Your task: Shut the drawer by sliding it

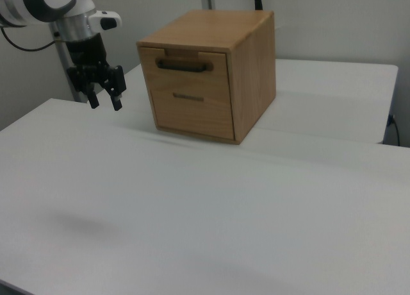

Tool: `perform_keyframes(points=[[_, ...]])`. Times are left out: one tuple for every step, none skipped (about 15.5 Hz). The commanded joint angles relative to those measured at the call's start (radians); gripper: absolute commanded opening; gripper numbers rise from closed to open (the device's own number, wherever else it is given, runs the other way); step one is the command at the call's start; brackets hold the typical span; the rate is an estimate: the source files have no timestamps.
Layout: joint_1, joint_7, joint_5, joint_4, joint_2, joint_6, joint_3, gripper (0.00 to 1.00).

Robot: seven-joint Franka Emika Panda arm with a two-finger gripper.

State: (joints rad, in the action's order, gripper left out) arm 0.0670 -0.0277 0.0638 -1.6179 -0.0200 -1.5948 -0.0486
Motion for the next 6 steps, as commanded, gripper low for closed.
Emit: perform_keyframes(points=[[-0.001,0.011,-0.012,-0.025,-0.017,0.003,0.009,1.00],[-0.001,0.000,-0.012,-0.025,-0.012,-0.002,0.009,1.00],[0.001,-0.001,-0.012,-0.025,-0.012,-0.004,0.009,1.00],[-0.001,-0.001,-0.012,-0.025,-0.012,-0.002,0.009,1.00],[-0.001,-0.001,-0.012,-0.025,-0.014,0.001,0.007,1.00],[0.001,-0.001,-0.012,-0.025,-0.014,0.001,0.007,1.00]])
